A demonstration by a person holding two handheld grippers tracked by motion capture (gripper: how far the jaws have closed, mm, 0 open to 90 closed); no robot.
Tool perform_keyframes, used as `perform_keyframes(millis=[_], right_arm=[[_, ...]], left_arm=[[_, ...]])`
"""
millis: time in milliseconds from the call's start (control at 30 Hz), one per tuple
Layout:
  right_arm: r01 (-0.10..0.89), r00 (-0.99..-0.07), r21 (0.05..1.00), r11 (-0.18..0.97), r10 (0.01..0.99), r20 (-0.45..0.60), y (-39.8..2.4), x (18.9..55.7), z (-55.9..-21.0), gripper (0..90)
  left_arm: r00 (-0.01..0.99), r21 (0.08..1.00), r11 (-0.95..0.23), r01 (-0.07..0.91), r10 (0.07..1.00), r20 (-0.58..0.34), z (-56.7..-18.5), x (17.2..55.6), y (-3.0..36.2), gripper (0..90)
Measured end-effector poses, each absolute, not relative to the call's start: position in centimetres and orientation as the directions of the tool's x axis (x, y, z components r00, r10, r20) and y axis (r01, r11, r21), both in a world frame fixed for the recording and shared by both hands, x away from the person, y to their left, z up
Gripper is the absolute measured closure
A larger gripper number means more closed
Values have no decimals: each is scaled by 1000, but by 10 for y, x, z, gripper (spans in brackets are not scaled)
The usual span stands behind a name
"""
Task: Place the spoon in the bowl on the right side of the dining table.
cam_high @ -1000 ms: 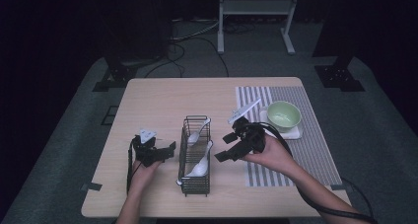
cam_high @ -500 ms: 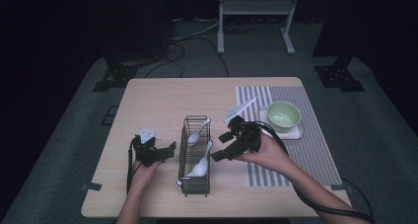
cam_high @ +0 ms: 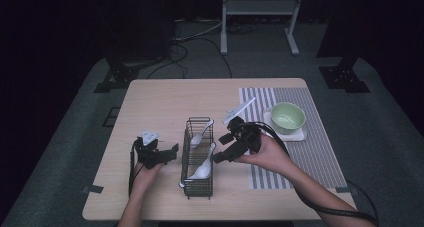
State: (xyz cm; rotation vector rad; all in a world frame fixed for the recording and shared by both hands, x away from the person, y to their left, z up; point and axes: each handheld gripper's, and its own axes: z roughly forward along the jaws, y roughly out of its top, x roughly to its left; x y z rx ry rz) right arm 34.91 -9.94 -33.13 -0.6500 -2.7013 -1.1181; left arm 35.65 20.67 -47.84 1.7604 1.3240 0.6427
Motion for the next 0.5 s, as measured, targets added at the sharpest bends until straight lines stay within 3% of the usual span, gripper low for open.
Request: perform_keyframes(millis=[200, 500], right_arm=[[446, -894, 636, 630, 342, 288, -96, 353, -331, 247], [443, -895, 631, 637, 351, 274, -93, 355, -330, 431]], left_arm=[[317, 843, -108, 526, 945, -77, -478, 357, 207, 0], [317, 843, -107, 526, 945, -77, -479, 357, 207, 0]])
